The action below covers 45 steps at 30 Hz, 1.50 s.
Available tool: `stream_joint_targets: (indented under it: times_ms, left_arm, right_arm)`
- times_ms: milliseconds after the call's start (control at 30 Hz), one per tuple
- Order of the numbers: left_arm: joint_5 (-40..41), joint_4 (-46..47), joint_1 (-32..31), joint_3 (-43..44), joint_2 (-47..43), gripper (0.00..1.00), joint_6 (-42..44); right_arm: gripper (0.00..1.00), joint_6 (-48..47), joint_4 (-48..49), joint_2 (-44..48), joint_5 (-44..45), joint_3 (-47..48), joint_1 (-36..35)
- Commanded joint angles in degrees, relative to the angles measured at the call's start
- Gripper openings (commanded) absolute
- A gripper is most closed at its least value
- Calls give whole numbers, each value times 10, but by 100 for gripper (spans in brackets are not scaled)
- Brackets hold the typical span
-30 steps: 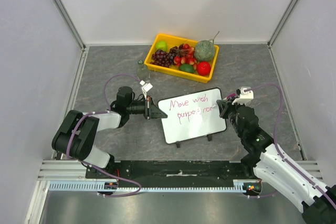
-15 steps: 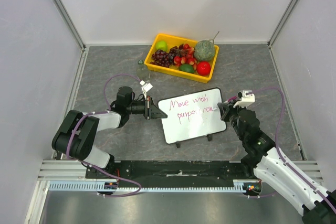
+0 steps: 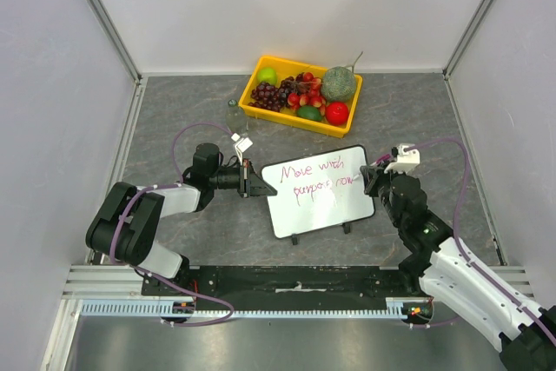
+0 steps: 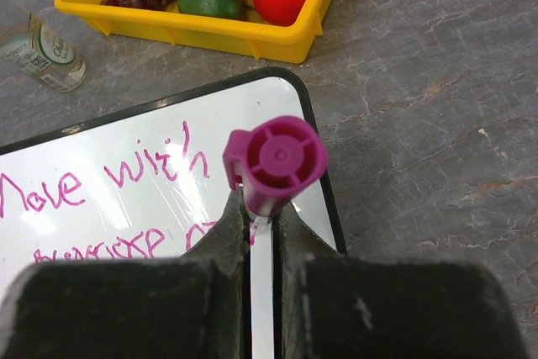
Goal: Write a sentence on the whiteboard
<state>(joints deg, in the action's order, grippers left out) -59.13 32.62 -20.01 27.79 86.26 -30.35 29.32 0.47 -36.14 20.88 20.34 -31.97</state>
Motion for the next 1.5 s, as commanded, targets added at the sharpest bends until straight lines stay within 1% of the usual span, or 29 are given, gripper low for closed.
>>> stream_joint_targets:
  times_ms: [0, 367, 567, 667, 800, 933, 1000, 1100, 1133, 1200, 1267, 1433, 1467]
  left_arm:
    - [24, -44, 0, -13, 11, 2, 45]
    - [24, -44, 1, -13, 9, 2, 45]
    - [24, -44, 0, -13, 10, 2, 46]
    - [24, -45, 0, -14, 8, 2, 47]
    - [29, -44, 0, -16, 2, 3, 49]
    - [46, -46, 1, -21, -11, 15, 49]
    - [56, -48, 1, -24, -24, 28, 53]
    - [80, -54, 1, -34, -57, 40, 57]
    - [90, -58, 0, -37, -72, 46, 57]
    - [121, -73, 1, -42, -111, 58, 64]
    - [161, -94, 1, -47, -158, 65, 71]
    - [259, -166, 1, -50, -281, 75, 78]
    - [278, -172, 0, -55, -308, 75, 75]
  right_arm:
    - [0, -17, 18, -12, 29, 25, 5]
    - [0, -16, 34, -23, 17, 32, 7]
    - [0, -12, 39, -34, -10, 42, 7]
    - [0, -5, 40, -17, -31, 40, 7]
    - [0, 9, 30, 32, -58, 43, 7]
    - [0, 25, 3, 58, -86, 57, 7]
    - [0, 38, -3, 63, -103, 59, 7]
    - [0, 67, -33, 71, -135, 55, 7]
    - [0, 79, -41, 77, -145, 52, 7]
    - [0, 98, -56, 90, -163, 47, 7]
    - [0, 116, -71, 102, -180, 43, 7]
    - [0, 151, -159, 135, -223, 44, 7]
    - [0, 157, -180, 144, -232, 43, 7]
